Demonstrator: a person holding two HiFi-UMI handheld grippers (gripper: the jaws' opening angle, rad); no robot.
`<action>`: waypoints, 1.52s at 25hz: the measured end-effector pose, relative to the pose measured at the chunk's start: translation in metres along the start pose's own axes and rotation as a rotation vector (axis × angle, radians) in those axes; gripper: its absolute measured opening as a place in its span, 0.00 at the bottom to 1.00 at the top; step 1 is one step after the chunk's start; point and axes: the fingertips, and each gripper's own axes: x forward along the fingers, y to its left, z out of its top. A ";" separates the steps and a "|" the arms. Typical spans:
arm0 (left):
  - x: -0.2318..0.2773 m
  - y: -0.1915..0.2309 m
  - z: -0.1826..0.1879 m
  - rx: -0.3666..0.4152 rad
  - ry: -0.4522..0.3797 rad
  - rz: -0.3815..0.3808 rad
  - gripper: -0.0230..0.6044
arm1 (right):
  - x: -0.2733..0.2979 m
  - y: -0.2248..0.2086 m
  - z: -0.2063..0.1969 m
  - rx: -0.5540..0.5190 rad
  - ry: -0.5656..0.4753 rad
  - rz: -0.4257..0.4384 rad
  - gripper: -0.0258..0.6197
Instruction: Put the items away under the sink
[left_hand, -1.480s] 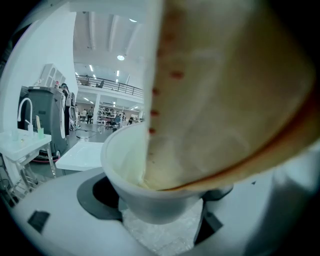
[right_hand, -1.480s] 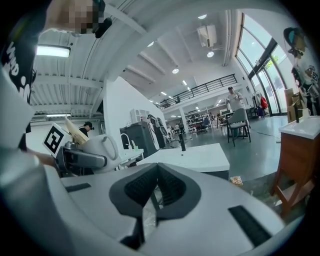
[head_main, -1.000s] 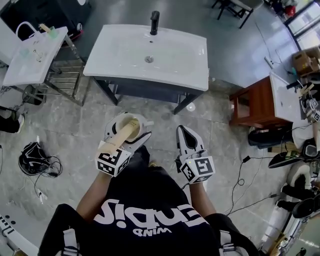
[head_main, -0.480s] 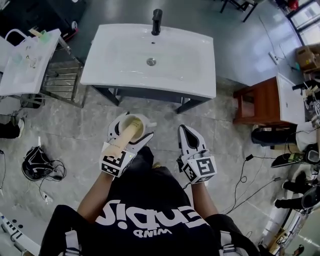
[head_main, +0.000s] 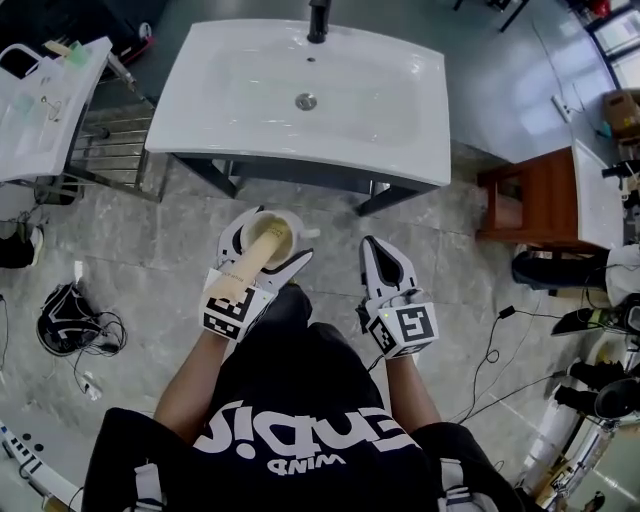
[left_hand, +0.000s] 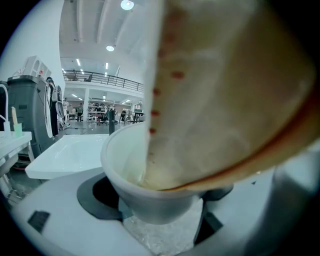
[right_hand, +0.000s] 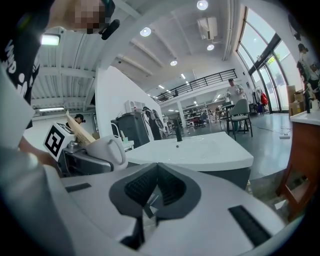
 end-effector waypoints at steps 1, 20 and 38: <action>0.002 -0.001 -0.004 -0.006 0.002 -0.002 0.78 | 0.001 0.000 -0.004 -0.004 -0.002 0.001 0.07; 0.079 0.011 -0.123 0.015 -0.024 -0.026 0.78 | 0.047 -0.039 -0.121 -0.026 -0.063 0.020 0.07; 0.151 0.030 -0.230 0.083 -0.096 -0.081 0.78 | 0.103 -0.076 -0.227 -0.066 -0.184 -0.002 0.07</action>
